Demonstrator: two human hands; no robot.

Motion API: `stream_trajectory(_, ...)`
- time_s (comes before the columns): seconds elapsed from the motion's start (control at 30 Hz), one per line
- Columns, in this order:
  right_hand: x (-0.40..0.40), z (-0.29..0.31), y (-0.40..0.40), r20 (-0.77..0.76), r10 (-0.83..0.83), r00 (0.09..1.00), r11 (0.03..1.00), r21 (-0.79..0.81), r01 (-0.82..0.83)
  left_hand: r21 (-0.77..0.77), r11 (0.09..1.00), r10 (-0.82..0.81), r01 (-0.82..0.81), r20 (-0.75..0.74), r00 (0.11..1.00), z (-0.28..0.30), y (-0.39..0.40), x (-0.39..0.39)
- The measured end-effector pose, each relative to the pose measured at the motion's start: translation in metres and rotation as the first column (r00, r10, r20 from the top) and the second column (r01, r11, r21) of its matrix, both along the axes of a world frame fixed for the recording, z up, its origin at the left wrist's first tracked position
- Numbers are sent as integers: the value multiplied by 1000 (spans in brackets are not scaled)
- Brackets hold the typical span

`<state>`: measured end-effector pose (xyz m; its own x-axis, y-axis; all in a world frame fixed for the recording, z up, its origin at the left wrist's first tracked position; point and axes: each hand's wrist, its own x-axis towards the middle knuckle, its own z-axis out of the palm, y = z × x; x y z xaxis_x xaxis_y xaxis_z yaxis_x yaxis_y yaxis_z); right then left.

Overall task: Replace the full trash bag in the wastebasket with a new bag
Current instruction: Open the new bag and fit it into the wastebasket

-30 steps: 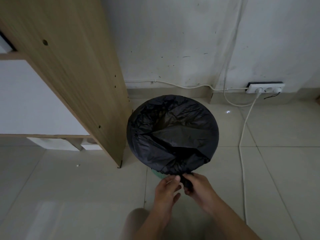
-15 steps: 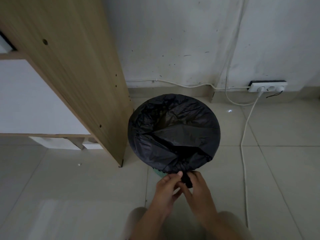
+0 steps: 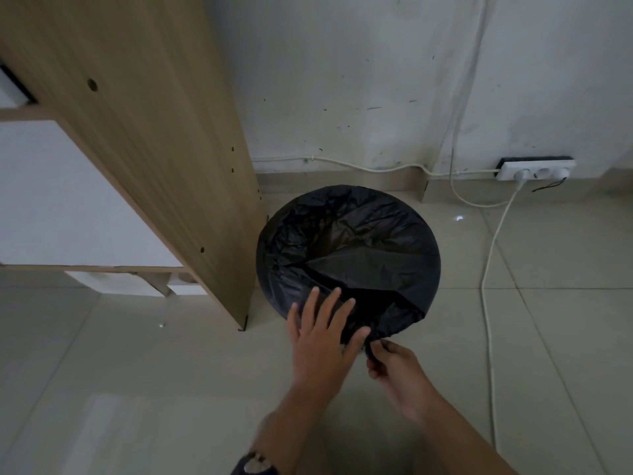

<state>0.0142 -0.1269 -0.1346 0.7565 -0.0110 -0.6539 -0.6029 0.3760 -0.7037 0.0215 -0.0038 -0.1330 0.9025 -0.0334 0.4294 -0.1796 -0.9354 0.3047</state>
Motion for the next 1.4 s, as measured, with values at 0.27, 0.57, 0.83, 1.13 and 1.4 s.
stream_trajectory(0.27,-1,-2,8,53,-156,986,972,-170,163,152,986,-67,70,-21,998,-4,8,15)
stream_trajectory(0.57,4,3,20,-41,-409,912,909,76,411,166,981,-83,97,-88,993,0,7,17)
stream_trajectory(0.83,1,1,26,-106,-396,912,900,150,409,176,978,-87,107,-120,989,0,7,16)
stream_trajectory(1.13,6,8,27,-148,-449,881,888,32,458,168,981,-83,99,-103,991,1,6,17)
stream_trajectory(1.4,1,13,24,-135,-325,936,918,192,347,184,978,-77,98,-114,990,1,2,21)
